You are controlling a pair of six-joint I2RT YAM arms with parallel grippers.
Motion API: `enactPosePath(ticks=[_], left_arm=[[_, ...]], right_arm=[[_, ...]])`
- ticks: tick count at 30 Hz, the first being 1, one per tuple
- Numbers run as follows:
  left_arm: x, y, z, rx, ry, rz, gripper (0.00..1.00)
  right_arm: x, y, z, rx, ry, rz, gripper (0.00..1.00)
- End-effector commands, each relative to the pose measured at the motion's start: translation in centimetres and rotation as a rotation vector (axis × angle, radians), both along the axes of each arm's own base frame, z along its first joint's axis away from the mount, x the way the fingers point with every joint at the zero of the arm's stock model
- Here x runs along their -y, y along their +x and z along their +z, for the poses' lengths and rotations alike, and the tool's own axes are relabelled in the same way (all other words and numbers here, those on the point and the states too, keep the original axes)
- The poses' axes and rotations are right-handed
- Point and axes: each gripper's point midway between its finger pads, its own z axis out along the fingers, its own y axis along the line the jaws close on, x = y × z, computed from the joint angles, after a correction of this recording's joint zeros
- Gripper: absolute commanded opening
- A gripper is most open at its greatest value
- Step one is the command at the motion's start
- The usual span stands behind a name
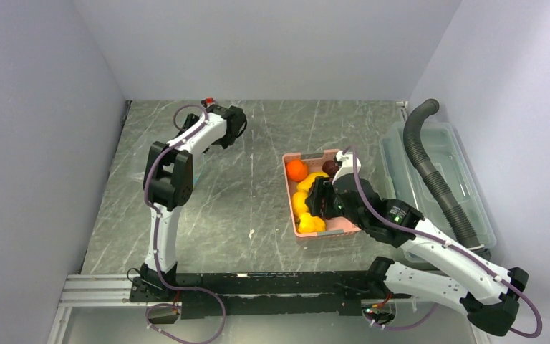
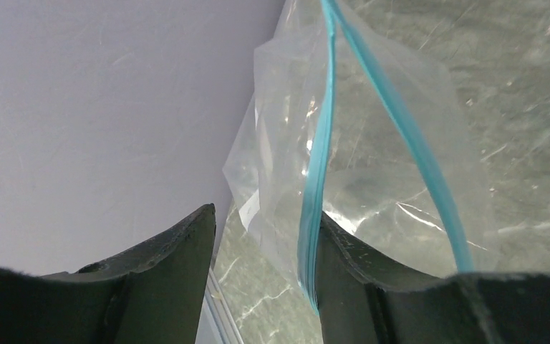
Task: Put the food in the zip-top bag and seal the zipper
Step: Pick up the zipper food storage bag at the center of the board.
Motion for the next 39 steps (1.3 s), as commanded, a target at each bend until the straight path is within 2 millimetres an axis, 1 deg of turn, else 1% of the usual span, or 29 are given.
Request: enactPosePath(ticks=[1,7,11,13,14,17,19,21,22,25,30,35,39], left_arm=[[-0.5,-2.2,1.1,0.036,0.002,0.053,0.56],[-0.4,-3.7,0.4,0.007,-0.008,0.069,0.56],[0.0,-4.5,-0.6,-0.026,-0.027,0.066,0.57],[0.0,-4.9,-1.0,-0.041,-0.04,0.065,0.55],[0.1,-5.0,-1.1,-0.047,-0.049,0.061,0.52],[0.3,-5.2,-1.5,-0.053,-0.08,0.048,0.33],[0.4,-5.2,-1.3,-0.046,-0.104,0.04,0.21],[0.5,-5.2,-1.1,-0.039,-0.119,0.037,0.03],[0.6,-5.3,-0.9,-0.036,-0.126,0.038,0.0],[0.9,-5.3,-0.6,-0.043,-0.158,0.029,0.0],[2.3,-5.7,0.0,-0.042,-0.257,-0.005,0.0],[3.7,-6.3,0.1,-0.05,-0.374,-0.036,0.0],[4.9,-7.0,0.4,-0.064,-0.449,-0.06,0.0]], right_arm=[[-0.5,0.0,1.0,0.024,0.057,0.005,0.67],[-0.6,0.0,0.8,0.022,0.059,0.008,0.67],[-0.7,0.0,0.6,0.02,0.061,0.009,0.67],[-0.9,0.0,0.5,0.015,0.06,0.013,0.67],[-0.9,0.0,0.5,0.014,0.061,0.014,0.67],[-1.0,0.0,0.4,0.011,0.059,0.014,0.67],[-1.1,0.1,0.4,0.01,0.06,0.013,0.67],[-1.2,0.2,0.5,0.01,0.06,0.013,0.67],[-1.3,0.2,0.6,0.01,0.062,0.014,0.67],[-1.6,0.3,0.9,0.012,0.07,0.02,0.67],[-2.5,0.3,1.7,0.022,0.099,0.052,0.67],[-4.5,0.1,2.8,0.029,0.154,0.134,0.67],[-5.9,0.3,3.5,0.031,0.185,0.172,0.67]])
